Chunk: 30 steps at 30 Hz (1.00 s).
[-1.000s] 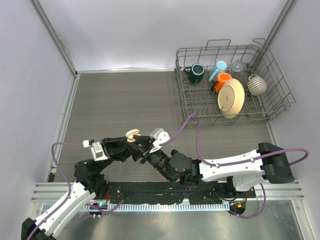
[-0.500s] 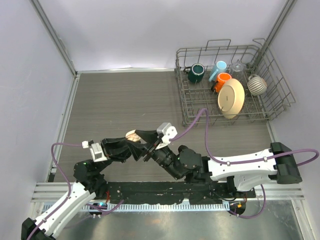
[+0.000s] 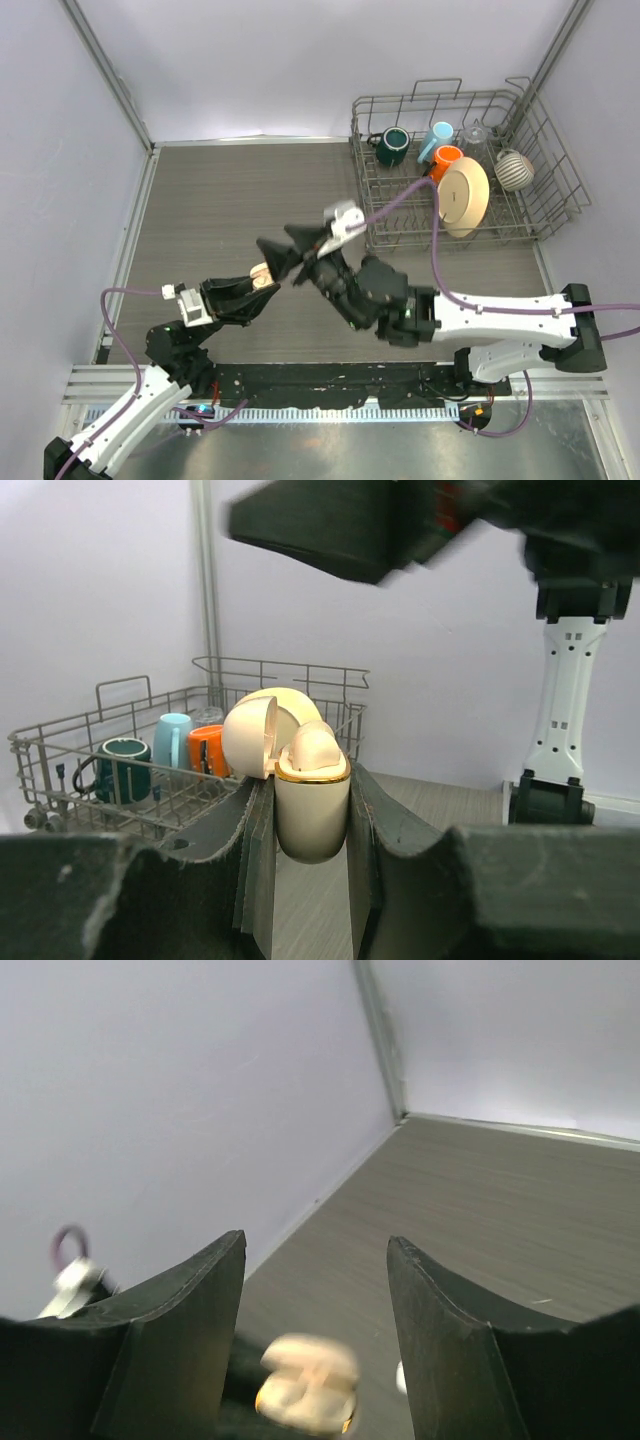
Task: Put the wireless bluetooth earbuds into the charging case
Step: Place the earbud in the charging case, then close the charging case.
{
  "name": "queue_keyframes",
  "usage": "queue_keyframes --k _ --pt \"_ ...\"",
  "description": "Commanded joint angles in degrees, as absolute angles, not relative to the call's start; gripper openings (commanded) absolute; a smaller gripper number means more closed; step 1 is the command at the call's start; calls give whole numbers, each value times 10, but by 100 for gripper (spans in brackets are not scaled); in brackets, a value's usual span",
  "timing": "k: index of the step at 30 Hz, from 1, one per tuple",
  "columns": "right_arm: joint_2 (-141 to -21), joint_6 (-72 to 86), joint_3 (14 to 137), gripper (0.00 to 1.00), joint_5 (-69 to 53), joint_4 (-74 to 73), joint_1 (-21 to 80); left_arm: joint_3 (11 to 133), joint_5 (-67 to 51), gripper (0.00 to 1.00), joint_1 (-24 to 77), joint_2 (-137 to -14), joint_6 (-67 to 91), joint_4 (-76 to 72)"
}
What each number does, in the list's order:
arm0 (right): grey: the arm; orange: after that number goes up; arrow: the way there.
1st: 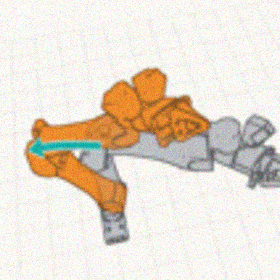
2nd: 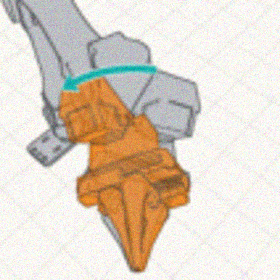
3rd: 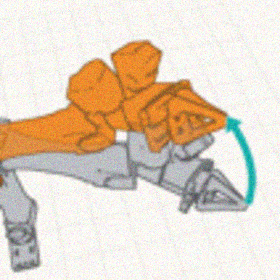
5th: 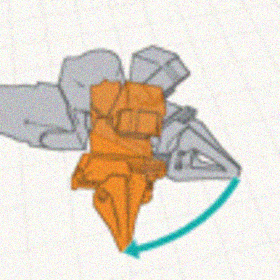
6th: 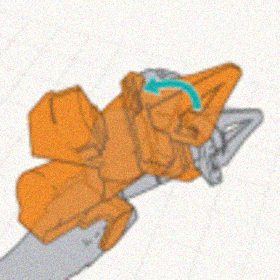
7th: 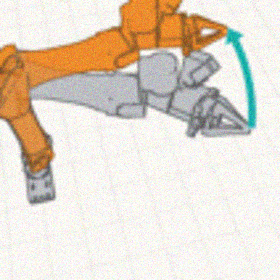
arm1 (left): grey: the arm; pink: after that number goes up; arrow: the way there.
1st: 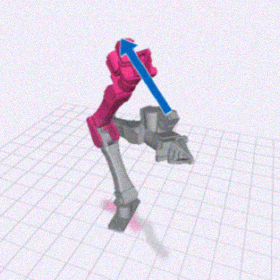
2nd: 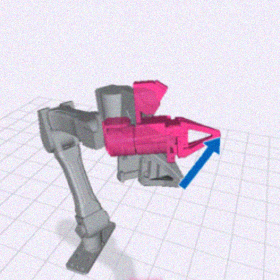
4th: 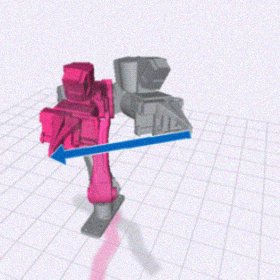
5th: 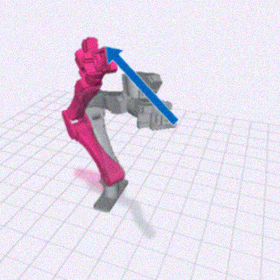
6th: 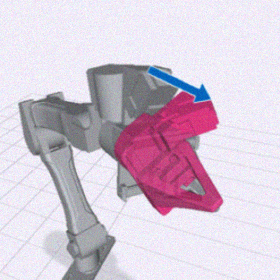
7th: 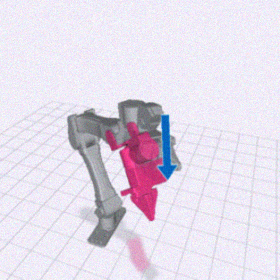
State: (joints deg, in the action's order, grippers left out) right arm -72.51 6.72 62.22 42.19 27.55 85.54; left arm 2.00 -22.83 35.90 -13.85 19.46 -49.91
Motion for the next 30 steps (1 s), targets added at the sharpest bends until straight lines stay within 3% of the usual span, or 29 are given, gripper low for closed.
queue_keyframes --k 1,6,17,27,30 --pt "-752 239 762 64 409 -33 760 8 -255 0 359 -124 186 -515" --pt "-787 295 803 64 272 -121 691 21 -281 0 359 -122 177 -492" --pt "-831 298 818 61 201 -171 681 28 -288 0 359 -147 166 -494" --pt "-772 298 689 54 127 -129 686 33 -214 0 359 -165 162 -452" --pt "-755 304 653 52 176 -136 689 35 -200 0 359 -177 164 -450"
